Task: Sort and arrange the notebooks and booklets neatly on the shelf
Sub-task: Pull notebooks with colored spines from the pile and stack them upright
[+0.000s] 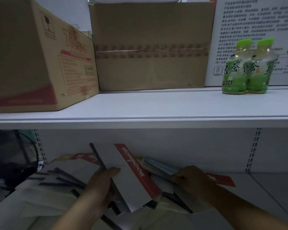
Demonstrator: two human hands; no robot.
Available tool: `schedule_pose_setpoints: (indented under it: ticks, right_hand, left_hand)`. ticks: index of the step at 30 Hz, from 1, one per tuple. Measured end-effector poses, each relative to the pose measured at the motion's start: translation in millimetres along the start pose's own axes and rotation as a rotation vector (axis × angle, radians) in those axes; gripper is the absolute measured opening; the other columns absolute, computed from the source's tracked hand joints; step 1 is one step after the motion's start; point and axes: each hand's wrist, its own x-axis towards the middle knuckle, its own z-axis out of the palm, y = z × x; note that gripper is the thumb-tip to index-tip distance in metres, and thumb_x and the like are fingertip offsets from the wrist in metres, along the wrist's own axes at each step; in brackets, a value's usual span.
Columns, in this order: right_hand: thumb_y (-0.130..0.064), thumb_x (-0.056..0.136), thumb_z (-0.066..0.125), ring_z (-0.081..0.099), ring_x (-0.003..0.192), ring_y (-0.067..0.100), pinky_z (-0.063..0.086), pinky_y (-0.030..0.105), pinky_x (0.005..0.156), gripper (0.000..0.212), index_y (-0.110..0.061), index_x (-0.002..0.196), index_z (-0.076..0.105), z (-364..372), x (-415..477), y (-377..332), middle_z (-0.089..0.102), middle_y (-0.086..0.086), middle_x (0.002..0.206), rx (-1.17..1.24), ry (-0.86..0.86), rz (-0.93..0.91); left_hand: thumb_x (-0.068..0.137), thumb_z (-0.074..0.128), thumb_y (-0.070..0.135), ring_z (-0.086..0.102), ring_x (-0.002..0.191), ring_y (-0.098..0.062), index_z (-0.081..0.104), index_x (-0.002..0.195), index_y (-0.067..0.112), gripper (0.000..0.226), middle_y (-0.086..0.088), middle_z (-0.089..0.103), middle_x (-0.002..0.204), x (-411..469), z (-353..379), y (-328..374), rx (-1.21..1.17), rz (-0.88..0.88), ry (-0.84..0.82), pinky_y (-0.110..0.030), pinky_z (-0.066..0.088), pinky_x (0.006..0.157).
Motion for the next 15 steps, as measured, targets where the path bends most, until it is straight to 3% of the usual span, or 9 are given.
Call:
schedule_pose_setpoints:
  ticks: [4, 6, 8, 12, 15]
  right_hand:
    - [-0.061, 0.076, 0.029, 0.065, 0.071, 0.015, 0.036, 0.028, 0.056, 0.068, -0.009, 0.077, 0.072, -14.5, -1.2, -13.8, 0.07, 0.006, 0.073, -0.022, 0.088, -0.086]
    - [-0.059, 0.076, 0.027, 0.062, 0.065, 0.011, 0.04, 0.027, 0.054, 0.065, -0.01, 0.069, 0.068, -19.0, -4.9, -38.7, 0.064, -0.005, 0.065, 0.124, 0.211, -0.146]
    - [-0.058, 0.079, 0.032, 0.059, 0.064, 0.0, 0.043, 0.024, 0.055, 0.055, -0.017, 0.071, 0.068, -23.1, -9.6, -70.6, 0.064, -0.013, 0.065, 0.276, 0.255, -0.187]
    - [-0.046, 0.089, 0.043, 0.063, 0.076, -0.003, 0.046, 0.025, 0.063, 0.032, -0.022, 0.091, 0.064, -22.5, -21.6, -119.9, 0.07, -0.001, 0.082, 0.305, 0.112, -0.333]
    - [-0.04, 0.089, 0.047, 0.059, 0.086, -0.01, 0.05, 0.021, 0.074, 0.02, -0.029, 0.089, 0.063, -20.4, -27.8, -115.2, 0.067, -0.01, 0.083, 0.52, -0.02, -0.337]
  left_hand:
    - [0.097, 0.043, 0.006, 0.064, 0.091, -0.034, 0.054, 0.115, 0.015, 0.022, -0.015, 0.067, 0.101, 1.7, 9.7, -9.1, 0.005, 0.066, 0.033, -0.042, 0.054, 0.062]
    - [0.097, 0.044, 0.007, 0.064, 0.091, -0.032, 0.055, 0.115, 0.013, 0.021, -0.013, 0.067, 0.1, 1.3, 20.2, -12.5, -0.012, 0.103, 0.061, -0.042, 0.053, 0.07]
    - [0.098, 0.047, 0.013, 0.067, 0.085, -0.028, 0.057, 0.112, 0.01, 0.018, -0.012, 0.069, 0.094, 2.1, 33.1, -15.2, -0.062, 0.131, 0.068, -0.037, 0.053, 0.067]
    - [0.093, 0.056, 0.025, 0.069, 0.06, -0.026, 0.06, 0.104, 0.003, 0.024, -0.018, 0.07, 0.079, 3.6, 50.0, -23.9, -0.011, 0.162, 0.176, -0.028, 0.052, 0.049]
    - [0.095, 0.051, 0.012, 0.066, 0.075, -0.035, 0.061, 0.106, -0.001, 0.02, -0.028, 0.067, 0.091, 2.6, 47.5, -24.9, -0.032, 0.133, 0.206, -0.037, 0.053, 0.063]
